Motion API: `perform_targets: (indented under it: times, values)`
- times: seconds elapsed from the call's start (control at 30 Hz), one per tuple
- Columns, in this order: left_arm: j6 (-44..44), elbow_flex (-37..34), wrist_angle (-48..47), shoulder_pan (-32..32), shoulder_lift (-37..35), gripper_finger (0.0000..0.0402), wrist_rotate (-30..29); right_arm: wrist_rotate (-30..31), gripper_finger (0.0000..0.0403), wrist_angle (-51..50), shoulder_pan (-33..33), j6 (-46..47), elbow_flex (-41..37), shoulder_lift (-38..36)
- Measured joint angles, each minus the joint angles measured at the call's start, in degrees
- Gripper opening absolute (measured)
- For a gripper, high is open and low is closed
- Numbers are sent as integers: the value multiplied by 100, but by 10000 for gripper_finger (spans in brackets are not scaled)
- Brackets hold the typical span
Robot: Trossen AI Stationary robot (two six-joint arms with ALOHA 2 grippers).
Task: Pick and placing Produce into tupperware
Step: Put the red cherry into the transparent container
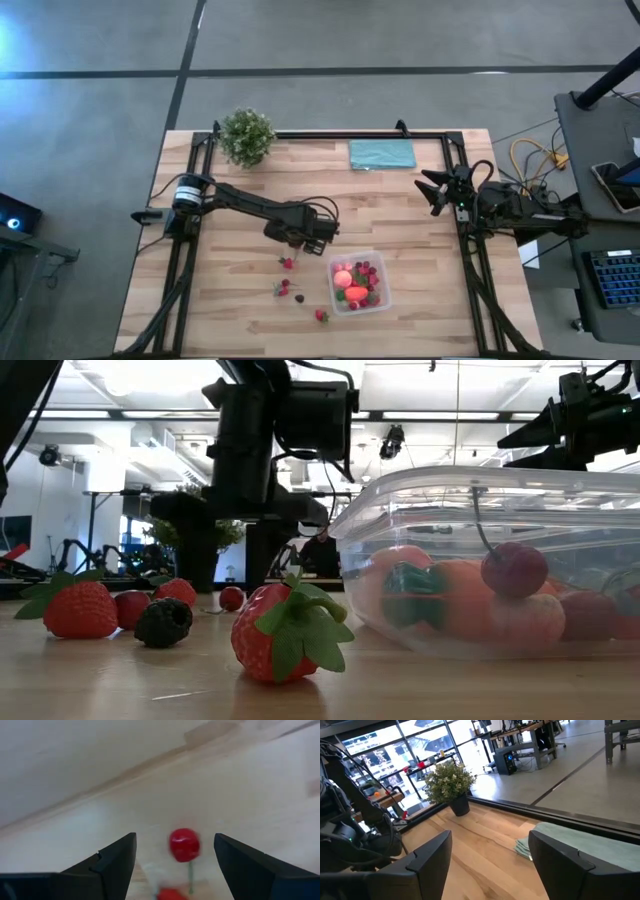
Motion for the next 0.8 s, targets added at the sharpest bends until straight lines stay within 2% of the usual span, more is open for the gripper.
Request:
perform_targets:
  times: [0.27, 0.57, 0.8]
  values:
    - [11, -185, 387, -2, -7, 245, 135, 1, 249, 0, 2, 2, 0, 0]
    - [28, -312, 469, 0, -13, 168, 186, 2, 255, 0, 2, 2, 0, 0]
    - [29, -320, 553, -1, -12, 133, 186, 0, 251, 0, 0, 0, 0, 0]
